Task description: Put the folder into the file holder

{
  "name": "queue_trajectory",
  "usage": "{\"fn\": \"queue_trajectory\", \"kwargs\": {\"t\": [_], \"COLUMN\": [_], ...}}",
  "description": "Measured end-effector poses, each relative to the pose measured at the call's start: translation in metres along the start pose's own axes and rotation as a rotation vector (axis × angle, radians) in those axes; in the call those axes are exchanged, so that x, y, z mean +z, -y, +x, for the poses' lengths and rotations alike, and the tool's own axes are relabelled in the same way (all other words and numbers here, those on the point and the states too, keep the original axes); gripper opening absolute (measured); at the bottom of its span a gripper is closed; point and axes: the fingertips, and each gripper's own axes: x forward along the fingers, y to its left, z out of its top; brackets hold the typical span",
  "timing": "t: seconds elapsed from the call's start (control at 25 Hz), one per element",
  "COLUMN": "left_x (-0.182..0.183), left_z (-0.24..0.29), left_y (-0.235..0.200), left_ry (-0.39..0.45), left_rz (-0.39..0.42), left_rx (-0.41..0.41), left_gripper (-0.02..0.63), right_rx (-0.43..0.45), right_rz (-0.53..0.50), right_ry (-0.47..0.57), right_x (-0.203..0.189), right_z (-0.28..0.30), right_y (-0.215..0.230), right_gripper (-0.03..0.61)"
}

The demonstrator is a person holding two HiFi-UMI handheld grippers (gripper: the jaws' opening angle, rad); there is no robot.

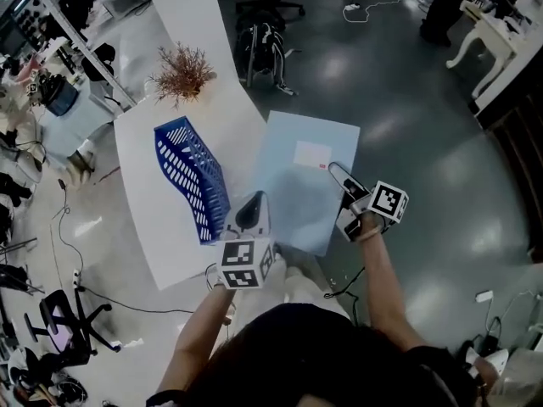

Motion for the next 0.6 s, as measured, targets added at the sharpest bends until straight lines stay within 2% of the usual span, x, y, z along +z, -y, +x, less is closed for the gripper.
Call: {"fn": "queue_trajectory", "kwargs": {"t": [0.36, 0.52, 0.6], "left_x": [0.006, 0.007, 0.008], "left_z": [-0.029, -0.041, -0.047], "left_y": [-0.01, -0.022, -0.026], "left_ry": [0.037, 0.05, 0.052], "left_rz": [0.005, 0.02, 0.027], "left_rx": [0.016, 0.005, -0.004], "left_gripper": [0.005, 0.005, 0.006], "right_rx": [-0.03, 0.036, 0.041], "right_rz": [-0.095, -0.237, -0.267], "right_ry": [0.095, 0.143, 0.17], "right_x": [-0.004, -0.007, -0.008], "right_z": [-0.016, -0.015, -0.018], "right_y": [-0.032, -0.063, -0.077], "right_gripper": [0.138, 0.138, 0.138]}}
